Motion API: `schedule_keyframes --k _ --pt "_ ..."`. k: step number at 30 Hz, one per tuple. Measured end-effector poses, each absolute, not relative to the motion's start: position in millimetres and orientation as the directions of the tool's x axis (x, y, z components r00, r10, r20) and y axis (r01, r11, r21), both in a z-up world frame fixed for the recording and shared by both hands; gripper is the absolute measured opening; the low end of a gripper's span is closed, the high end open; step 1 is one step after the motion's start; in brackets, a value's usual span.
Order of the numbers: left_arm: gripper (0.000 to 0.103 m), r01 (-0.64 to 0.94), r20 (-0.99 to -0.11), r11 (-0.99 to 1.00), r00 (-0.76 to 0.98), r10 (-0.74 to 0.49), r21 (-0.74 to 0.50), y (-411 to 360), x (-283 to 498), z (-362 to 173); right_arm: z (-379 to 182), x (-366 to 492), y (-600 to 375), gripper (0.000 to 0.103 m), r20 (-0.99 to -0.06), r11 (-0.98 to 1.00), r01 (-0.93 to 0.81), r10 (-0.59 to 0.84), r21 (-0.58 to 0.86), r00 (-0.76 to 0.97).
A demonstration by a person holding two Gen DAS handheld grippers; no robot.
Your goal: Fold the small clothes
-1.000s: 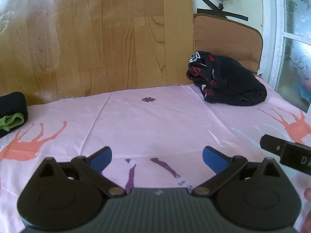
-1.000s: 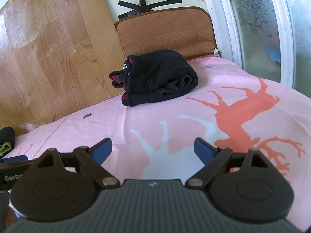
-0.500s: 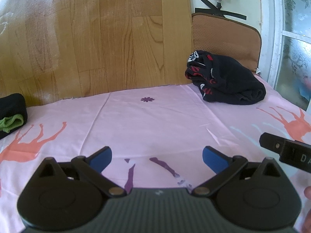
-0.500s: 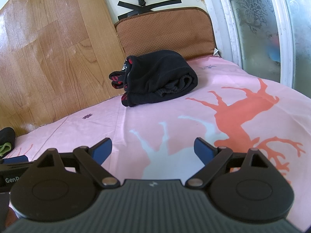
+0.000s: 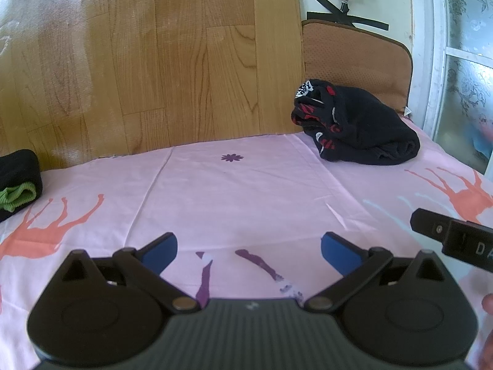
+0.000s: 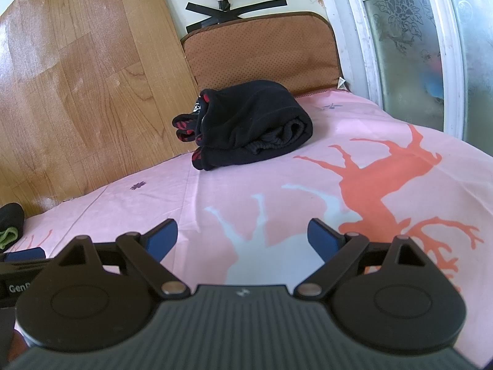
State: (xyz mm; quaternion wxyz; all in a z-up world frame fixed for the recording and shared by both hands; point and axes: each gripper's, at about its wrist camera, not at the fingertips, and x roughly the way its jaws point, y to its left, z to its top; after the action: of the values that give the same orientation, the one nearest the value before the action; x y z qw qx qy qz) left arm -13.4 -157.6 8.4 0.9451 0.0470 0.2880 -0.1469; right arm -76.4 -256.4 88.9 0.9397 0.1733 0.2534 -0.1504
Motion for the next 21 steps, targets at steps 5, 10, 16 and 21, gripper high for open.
schedule_keyframes --k 5,10,16,21 --pt "0.103 0.307 -0.558 0.952 0.791 -0.251 0.008 -158.6 -14.0 7.6 88.8 -76.4 -256.9 0.093 -0.528 0.895 0.37 -0.194 0.25 0.827" --pt "0.103 0.308 -0.558 0.951 0.791 -0.252 0.007 -158.4 -13.9 7.3 88.5 -76.4 -256.8 0.093 -0.529 0.895 0.369 -0.193 0.249 0.827" --pt "0.103 0.308 -0.559 0.951 0.79 -0.251 0.009 -158.1 -13.9 7.1 88.3 -76.5 -256.5 0.093 -0.528 0.895 0.369 -0.194 0.249 0.827" --pt "0.103 0.296 -0.555 0.955 0.798 -0.234 0.022 -157.1 -12.9 6.0 88.1 -76.8 -255.6 0.093 -0.528 0.895 0.369 -0.194 0.251 0.827"
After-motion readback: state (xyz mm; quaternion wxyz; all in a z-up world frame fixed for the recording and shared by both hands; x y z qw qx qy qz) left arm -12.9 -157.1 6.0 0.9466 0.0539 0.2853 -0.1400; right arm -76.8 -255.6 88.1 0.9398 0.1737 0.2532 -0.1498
